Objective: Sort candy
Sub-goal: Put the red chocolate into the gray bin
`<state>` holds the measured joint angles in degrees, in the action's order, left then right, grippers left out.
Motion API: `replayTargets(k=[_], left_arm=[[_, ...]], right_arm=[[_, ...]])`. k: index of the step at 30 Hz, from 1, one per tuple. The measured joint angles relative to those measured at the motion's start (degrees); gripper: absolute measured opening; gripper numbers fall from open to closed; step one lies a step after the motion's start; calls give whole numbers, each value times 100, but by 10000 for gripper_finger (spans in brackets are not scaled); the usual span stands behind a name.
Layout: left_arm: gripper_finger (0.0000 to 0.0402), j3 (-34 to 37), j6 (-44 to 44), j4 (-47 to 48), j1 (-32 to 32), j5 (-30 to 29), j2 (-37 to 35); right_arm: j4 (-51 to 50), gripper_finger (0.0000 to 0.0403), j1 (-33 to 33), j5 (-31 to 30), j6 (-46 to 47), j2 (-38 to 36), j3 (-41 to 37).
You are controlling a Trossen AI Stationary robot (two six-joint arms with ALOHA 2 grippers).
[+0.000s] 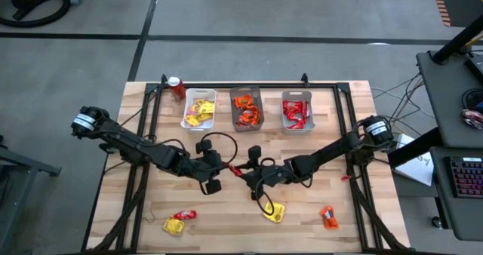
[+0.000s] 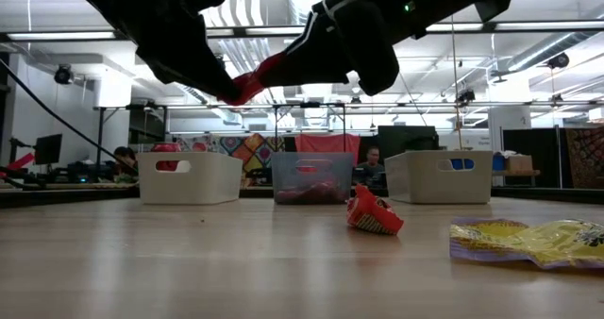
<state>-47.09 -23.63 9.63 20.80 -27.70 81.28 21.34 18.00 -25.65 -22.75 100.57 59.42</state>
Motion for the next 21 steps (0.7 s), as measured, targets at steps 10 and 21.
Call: replayTargets(k=[10,21], left_arm=[[47,0,-147,-61,0,-72,0],[159,-2,-62,670,-2,-30,-293]], right_arm=[[-8,20,0,19,24,0,0],[-1538,17,-143,-63,967,-425,232]])
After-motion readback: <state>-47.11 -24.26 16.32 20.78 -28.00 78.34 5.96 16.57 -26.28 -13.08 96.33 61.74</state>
